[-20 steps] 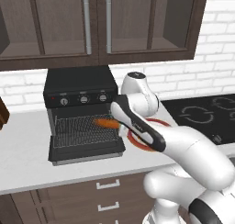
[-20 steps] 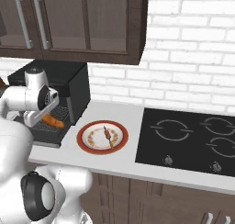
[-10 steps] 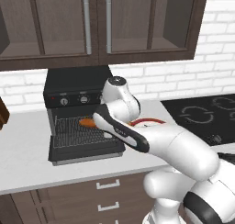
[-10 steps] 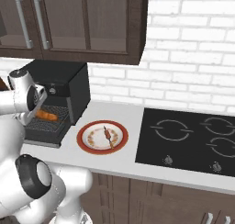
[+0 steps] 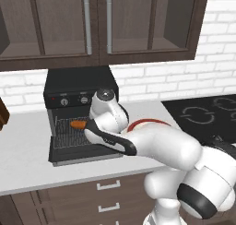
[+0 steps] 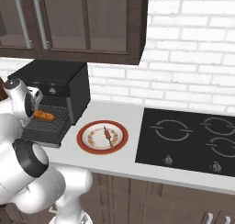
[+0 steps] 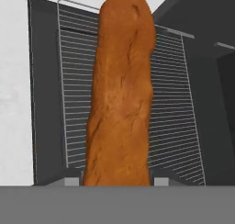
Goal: Pick up the kebab skewer and baguette bread, and place them inside the toaster oven. Close the toaster oven door and start by setting the timer.
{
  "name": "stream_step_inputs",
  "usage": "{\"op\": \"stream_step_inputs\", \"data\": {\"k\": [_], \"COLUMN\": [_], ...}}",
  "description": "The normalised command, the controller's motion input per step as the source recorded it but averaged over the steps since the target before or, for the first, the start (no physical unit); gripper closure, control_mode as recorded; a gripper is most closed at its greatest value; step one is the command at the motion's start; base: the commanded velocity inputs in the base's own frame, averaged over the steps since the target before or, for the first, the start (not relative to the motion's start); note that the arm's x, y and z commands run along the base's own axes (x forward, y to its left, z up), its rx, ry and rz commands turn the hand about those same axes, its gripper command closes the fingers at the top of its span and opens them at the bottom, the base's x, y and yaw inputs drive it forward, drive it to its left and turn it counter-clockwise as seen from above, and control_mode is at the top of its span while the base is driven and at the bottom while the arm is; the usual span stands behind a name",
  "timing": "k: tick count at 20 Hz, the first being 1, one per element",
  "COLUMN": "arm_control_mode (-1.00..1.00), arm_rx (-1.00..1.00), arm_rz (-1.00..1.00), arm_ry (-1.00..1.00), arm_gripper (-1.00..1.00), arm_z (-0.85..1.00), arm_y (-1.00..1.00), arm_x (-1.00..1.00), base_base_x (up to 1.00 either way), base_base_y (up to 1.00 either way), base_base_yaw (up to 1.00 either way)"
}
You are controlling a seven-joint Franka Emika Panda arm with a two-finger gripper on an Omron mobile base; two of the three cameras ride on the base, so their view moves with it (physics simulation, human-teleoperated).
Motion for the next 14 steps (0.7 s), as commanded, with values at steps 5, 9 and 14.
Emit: {"op": "stream_step_inputs", "data": {"k": [5, 9, 14], "arm_control_mode": [-1.00, -1.00, -1.00], "arm_rx": [0.00, 0.00, 0.00], "arm_rz": [0.00, 0.00, 0.00], "arm_ry": [-0.09, -0.07, -0.06], "arm_gripper": [1.00, 1.00, 1.00], "arm_z": [0.00, -0.03, -0.21], "arm_y": [0.10, 0.00, 0.00], "arm_x": [0.48, 0.43, 0.24], "base_base_x": [0.00, 0.00, 0.00], "base_base_y": [0.00, 0.00, 0.00], "base_base_yaw": [0.00, 0.00, 0.00]}}
